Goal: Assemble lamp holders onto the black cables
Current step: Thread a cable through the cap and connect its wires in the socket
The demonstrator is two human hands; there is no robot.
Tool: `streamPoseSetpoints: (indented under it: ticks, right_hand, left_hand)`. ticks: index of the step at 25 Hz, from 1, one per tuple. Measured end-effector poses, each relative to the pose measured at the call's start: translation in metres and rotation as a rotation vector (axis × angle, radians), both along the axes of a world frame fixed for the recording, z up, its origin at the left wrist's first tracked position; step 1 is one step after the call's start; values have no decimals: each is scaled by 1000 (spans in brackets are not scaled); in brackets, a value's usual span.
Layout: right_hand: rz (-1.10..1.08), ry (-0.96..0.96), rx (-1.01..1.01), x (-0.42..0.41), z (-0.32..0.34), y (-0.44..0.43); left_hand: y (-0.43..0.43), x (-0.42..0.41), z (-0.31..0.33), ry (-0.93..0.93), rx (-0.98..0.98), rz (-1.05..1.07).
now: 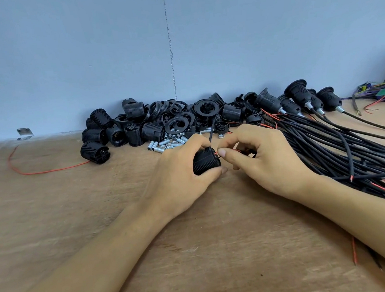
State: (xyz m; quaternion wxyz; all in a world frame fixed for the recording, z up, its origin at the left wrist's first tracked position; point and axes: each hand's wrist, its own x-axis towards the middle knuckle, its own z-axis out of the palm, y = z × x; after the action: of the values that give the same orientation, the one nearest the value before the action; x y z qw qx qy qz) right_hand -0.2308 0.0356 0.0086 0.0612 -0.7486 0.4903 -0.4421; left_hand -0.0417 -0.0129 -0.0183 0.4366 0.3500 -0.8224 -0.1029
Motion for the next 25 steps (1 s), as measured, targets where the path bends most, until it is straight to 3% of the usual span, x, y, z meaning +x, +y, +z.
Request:
streamPoseSetpoints:
  ticks: [6, 13, 25]
  right_hand:
    - [4, 181, -57, 3, 0, 2]
    - [-5, 203, -47, 4, 0, 2]
    - [12, 7, 99, -3, 0, -1]
  left_hand:
    - [0, 0, -2, -33, 4, -6]
    - [1, 1, -1, -76, 7, -25]
    - [-2, 2, -1, -97, 48, 10]
